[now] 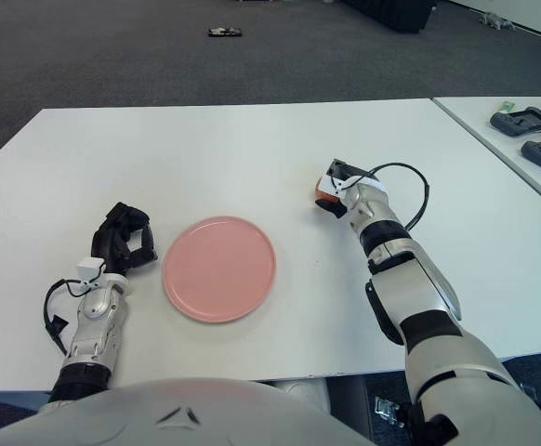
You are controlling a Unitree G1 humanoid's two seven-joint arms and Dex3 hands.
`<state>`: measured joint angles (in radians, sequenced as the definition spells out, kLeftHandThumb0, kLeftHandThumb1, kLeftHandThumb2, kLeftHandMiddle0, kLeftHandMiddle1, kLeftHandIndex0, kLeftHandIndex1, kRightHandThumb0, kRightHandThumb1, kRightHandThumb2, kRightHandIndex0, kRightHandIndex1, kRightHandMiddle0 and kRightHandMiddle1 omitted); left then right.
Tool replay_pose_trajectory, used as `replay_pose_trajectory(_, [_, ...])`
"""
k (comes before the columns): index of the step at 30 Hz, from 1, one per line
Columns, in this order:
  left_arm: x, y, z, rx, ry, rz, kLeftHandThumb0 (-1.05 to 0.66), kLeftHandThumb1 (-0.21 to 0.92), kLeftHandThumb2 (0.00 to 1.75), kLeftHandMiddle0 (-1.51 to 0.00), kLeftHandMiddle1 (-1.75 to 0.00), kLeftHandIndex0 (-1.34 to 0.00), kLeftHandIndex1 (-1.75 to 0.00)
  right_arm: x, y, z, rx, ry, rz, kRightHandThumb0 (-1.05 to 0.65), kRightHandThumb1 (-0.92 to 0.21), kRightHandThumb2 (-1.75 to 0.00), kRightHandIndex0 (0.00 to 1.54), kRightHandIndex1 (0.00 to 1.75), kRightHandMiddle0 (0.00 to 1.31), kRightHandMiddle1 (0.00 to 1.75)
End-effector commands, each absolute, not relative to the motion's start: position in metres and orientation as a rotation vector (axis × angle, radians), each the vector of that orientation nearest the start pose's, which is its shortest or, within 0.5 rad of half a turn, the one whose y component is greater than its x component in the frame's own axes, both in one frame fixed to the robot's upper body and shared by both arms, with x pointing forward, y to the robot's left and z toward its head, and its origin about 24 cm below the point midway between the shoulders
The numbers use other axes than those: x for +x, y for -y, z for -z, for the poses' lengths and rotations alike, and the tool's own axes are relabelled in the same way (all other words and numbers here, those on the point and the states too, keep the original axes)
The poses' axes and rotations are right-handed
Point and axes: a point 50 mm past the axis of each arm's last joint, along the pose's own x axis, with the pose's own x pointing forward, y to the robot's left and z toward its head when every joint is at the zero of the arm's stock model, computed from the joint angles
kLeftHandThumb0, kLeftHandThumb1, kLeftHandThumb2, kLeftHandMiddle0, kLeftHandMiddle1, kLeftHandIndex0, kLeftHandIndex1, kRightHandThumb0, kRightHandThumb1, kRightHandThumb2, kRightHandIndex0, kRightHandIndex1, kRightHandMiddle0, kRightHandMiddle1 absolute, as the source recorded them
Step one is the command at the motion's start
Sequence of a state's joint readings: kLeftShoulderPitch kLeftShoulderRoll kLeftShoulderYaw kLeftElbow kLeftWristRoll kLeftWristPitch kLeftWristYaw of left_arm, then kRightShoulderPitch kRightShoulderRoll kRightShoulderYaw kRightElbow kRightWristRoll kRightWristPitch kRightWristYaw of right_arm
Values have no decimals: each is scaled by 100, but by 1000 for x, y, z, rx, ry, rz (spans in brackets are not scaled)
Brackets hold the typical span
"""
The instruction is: Put the apple into the plate.
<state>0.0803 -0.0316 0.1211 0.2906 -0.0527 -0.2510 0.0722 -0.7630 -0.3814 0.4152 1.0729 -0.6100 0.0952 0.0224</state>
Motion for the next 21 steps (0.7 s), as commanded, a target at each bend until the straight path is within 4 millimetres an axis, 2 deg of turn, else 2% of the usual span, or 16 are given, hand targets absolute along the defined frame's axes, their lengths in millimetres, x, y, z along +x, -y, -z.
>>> replay_pose_trajectory(1, [212, -181, 35, -76, -205, -248, -50, 28, 138, -125, -175, -64, -175, 354, 202, -16, -1248, -431, -205, -51, -23, -142, 113, 174, 68, 175])
replay_pose_trajectory(5, [212, -181, 35, -76, -204, -243, -49, 28, 137, -125, -175, -64, -175, 354, 201, -18, -1242, -383, -147, -53, -20, -146, 123, 175, 71, 175])
replay_pose_trajectory(13, [212, -181, 35, -74, -199, -246, -49, 28, 137, -125, -175, -64, -175, 354, 200, -21, -1208, -315, -55, -53, -19, -147, 129, 175, 71, 175])
replay_pose_trajectory(21, [213, -182, 35, -74, -200, -249, -49, 28, 137, -125, -175, -64, -175, 352, 197, -26, -1044, -205, 65, -53, -17, -150, 132, 175, 73, 175])
